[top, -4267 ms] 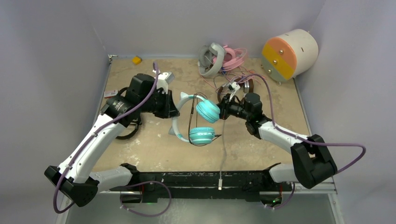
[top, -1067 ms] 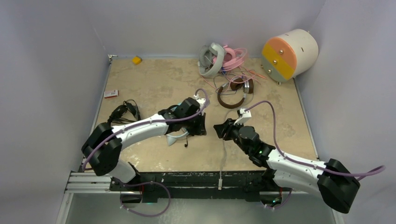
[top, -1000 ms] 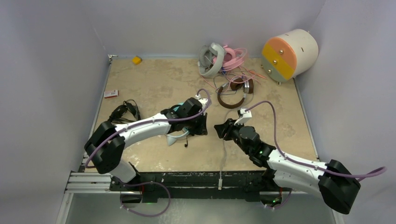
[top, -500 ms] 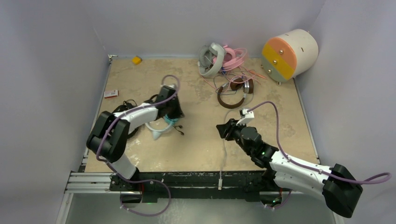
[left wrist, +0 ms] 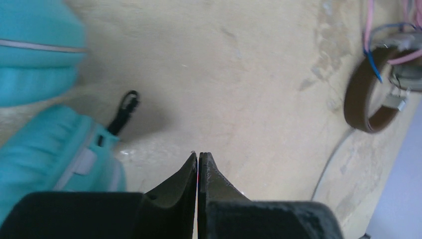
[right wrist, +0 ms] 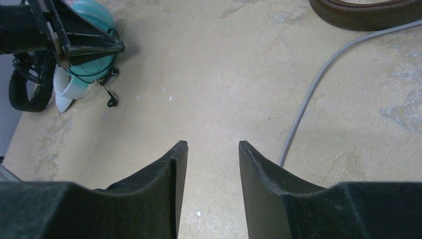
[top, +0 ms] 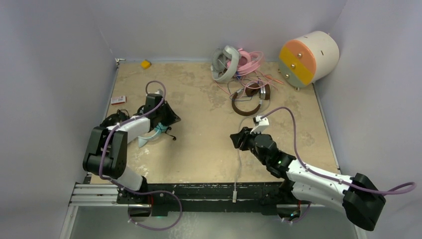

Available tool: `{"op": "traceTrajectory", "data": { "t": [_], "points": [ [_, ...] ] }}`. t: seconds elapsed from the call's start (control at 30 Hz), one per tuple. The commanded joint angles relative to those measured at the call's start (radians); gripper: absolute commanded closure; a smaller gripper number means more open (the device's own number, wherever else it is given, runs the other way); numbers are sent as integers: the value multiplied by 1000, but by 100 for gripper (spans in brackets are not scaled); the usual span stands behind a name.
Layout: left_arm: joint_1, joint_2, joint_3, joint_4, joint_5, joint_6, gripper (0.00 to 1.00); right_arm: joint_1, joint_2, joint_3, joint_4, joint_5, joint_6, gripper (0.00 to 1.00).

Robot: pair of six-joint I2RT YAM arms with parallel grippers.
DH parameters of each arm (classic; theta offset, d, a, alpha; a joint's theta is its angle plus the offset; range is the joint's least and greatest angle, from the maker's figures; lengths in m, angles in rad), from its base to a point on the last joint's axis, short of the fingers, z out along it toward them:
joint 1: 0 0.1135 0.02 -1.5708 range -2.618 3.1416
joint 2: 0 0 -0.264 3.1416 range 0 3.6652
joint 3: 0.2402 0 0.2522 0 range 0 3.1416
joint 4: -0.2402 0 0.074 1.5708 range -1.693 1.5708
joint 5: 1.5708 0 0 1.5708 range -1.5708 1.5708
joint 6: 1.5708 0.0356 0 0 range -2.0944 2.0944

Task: Wrap the headphones
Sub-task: Move the headphones to the center of the board.

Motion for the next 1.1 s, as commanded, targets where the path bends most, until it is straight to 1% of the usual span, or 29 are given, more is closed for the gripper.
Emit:
{"op": "traceTrajectory", "data": {
  "t": [0.0,0.03,0.07,0.13,0.17,0.2,0.23,0.27,0.3,0.37,0.4,0.43,0.5,0.57,0.63,0.67,0.7,0.77,0.83,0.9,0.97,1.07],
  "points": [
    [-60,-131,-54,151,110,89,97,4,-8,91,-89,27,-60,49],
    [-90,-152,-59,153,90,108,91,5,-5,113,-115,32,-89,43],
    [-123,-198,-66,155,72,126,83,1,6,148,-148,20,-132,40],
    [-190,-256,-68,160,41,165,73,-4,60,262,-282,9,-186,33],
    [-219,-283,-71,163,27,179,63,-6,100,328,-349,17,-202,28],
    [-241,-306,-75,170,14,197,49,-11,137,381,-395,26,-216,23],
    [-260,-332,-82,180,3,210,39,-20,170,430,-436,23,-228,17],
    [-273,-355,-89,193,-10,218,33,-36,201,467,-452,6,-238,10],
    [-284,-377,-102,205,-29,223,30,-62,225,496,-456,-38,-243,3],
    [-294,-418,-136,247,-44,224,26,-148,290,563,-472,-174,-234,1],
    [-295,-435,-156,270,-41,220,25,-189,326,606,-490,-213,-223,1],
    [-296,-448,-174,287,-42,217,24,-210,362,644,-504,-217,-223,1],
    [-296,-466,-201,306,-67,217,22,-225,426,718,-513,-156,-244,1],
    [-296,-466,-215,314,-128,213,21,-241,475,765,-503,-115,-269,1],
    [-296,-457,-222,318,-186,198,20,-274,535,819,-519,-116,-281,1],
    [-295,-453,-233,339,-188,195,12,-292,565,845,-530,-121,-287,1],
    [-295,-453,-246,358,-187,185,7,-306,599,872,-539,-129,-303,1],
    [-296,-461,-273,400,-170,175,1,-333,677,951,-601,-165,-384,3],
    [-296,-478,-299,423,-175,168,0,-339,782,1075,-731,-192,-496,4],
    [-296,-491,-314,444,-169,161,0,-338,878,1179,-856,-169,-562,6],
    [-296,-497,-322,459,-165,157,0,-342,933,1214,-880,-154,-603,6],
    [-296,-496,-319,448,-174,157,1,-360,991,1251,-886,-164,-620,6]
  ]
}}
